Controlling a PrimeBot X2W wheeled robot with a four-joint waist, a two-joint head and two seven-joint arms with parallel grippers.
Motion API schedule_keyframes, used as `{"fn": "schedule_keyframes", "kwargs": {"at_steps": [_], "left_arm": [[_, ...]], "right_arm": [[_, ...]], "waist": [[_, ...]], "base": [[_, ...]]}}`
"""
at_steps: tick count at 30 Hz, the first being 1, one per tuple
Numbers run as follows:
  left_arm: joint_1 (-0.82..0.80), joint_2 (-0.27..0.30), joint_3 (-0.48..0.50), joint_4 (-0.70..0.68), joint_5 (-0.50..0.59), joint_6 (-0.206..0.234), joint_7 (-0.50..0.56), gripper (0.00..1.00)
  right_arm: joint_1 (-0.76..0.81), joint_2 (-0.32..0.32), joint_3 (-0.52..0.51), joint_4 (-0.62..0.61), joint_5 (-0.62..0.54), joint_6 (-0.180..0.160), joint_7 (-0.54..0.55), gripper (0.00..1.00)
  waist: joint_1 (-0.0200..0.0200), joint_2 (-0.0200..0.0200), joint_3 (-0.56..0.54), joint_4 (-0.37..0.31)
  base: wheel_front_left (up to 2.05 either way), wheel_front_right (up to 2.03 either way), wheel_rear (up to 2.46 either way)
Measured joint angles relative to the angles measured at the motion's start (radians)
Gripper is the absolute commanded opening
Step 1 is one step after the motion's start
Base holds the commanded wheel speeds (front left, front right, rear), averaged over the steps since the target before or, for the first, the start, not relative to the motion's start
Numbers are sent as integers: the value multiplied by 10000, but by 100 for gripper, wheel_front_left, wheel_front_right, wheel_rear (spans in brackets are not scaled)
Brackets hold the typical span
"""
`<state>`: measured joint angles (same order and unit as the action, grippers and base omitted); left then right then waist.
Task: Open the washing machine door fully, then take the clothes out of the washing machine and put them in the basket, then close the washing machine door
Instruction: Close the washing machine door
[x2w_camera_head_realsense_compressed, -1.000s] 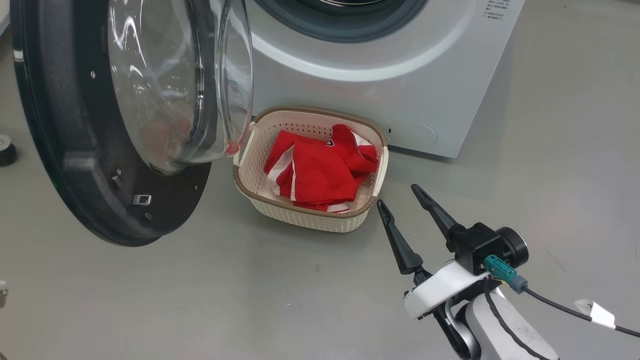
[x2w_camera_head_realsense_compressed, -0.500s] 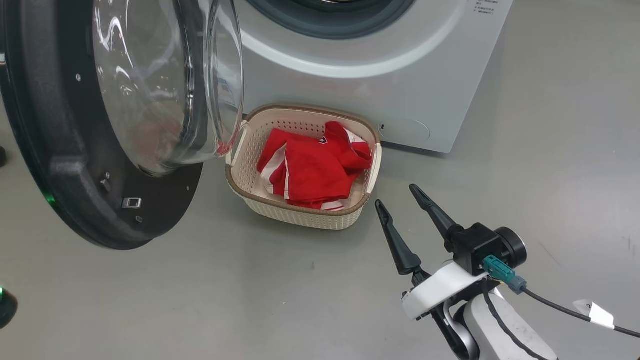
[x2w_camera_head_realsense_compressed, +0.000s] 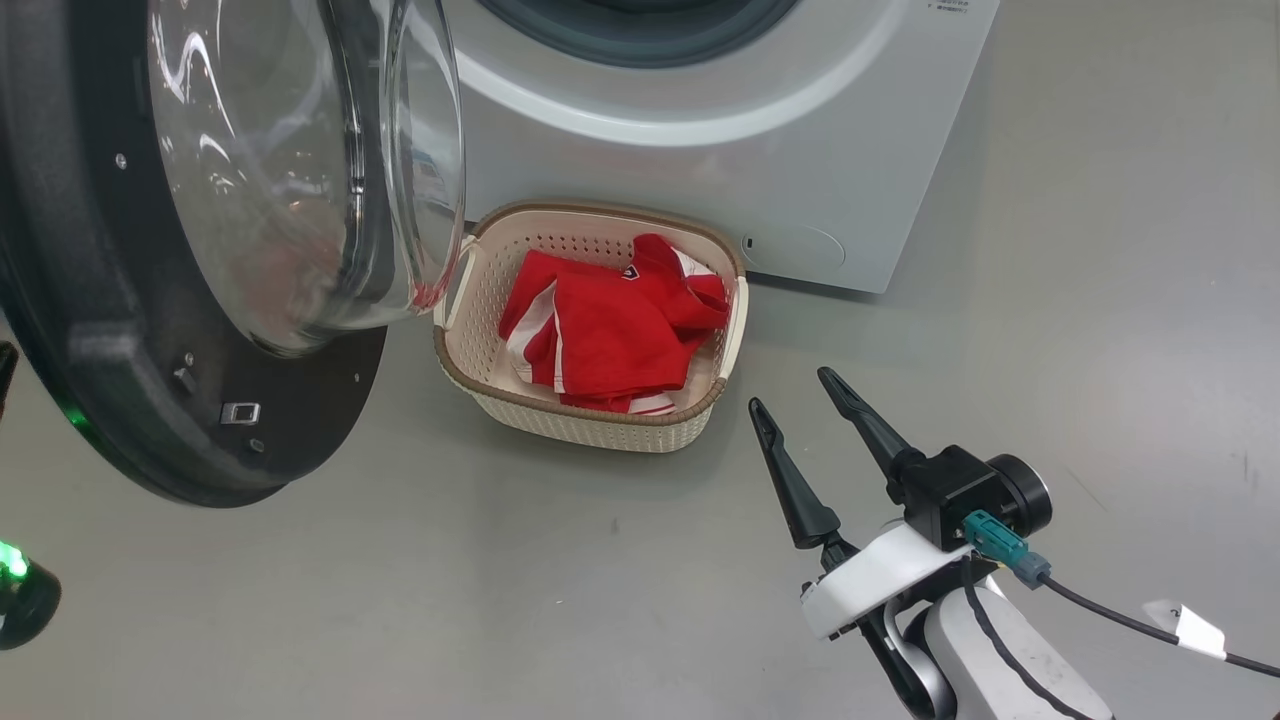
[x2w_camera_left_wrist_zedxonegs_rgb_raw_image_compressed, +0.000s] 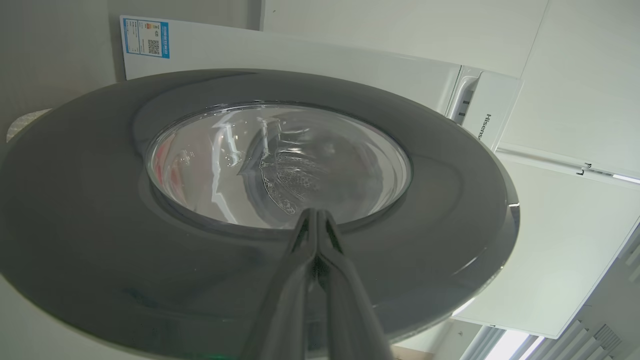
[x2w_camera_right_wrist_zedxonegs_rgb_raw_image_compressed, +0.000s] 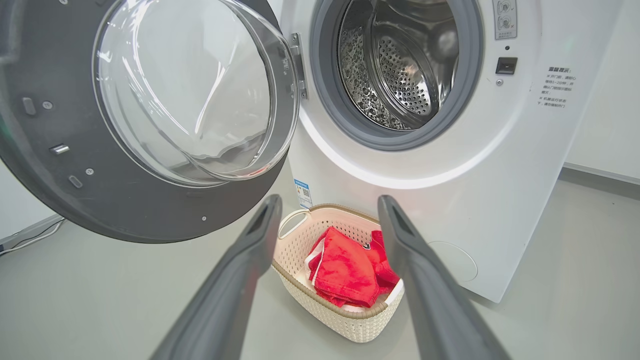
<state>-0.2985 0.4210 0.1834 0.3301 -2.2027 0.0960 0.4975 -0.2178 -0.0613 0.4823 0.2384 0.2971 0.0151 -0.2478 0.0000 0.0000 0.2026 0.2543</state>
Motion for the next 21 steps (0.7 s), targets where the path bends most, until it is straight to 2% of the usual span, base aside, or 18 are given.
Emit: {"fn": "schedule_keyframes", "kwargs": {"at_steps": [12,21], "left_arm": [[73,-50,-510,-328,-234,4,1197,0],[244,-382,-823,-809,-337,33,1762,0]], "right_arm": [[-12,2,111,50,31,4,0,100],[-8,0,165,56,56,12,0,100]], "waist": [[0,0,-180,-287],[0,0,-308,-481]], "base": [[0,0,0],[0,0,0]]}}
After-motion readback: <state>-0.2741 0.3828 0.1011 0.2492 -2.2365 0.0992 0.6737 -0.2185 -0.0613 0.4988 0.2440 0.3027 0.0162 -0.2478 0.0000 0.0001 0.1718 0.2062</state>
